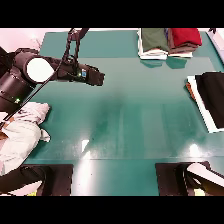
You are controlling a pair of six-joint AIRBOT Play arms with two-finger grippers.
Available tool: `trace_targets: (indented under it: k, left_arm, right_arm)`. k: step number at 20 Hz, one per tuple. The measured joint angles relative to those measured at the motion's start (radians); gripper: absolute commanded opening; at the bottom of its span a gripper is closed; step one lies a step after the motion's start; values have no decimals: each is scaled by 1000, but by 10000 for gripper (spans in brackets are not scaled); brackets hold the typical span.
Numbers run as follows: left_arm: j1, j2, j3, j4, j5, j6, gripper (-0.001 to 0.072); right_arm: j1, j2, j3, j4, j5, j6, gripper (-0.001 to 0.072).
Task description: Fold the shirts.
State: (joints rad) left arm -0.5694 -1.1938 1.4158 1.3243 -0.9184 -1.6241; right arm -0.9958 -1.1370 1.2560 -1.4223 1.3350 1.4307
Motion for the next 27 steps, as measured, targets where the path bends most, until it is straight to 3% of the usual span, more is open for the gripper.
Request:
trace_targets:
  k: [6,12,14,16,21,27]
  left_arm:
    - [0,0,0,0,-1,7,29]
    - [0,0,0,2,0,8,29]
    - [0,0,0,2,-2,8,29]
    - [0,0,0,2,-3,8,30]
    - [0,0,0,3,-5,8,29]
    - [0,0,0,3,-5,8,30]
  right_arm:
    - [84,13,144,129,7,1,529]
    - [509,6,210,267,16,2,511]
    - [662,-6,215,276,14,-1,349]
    - [800,-21,218,286,12,-20,13]
    - [1046,-46,220,292,-4,-58,19]
    - [1131,-51,220,294,-21,-69,19]
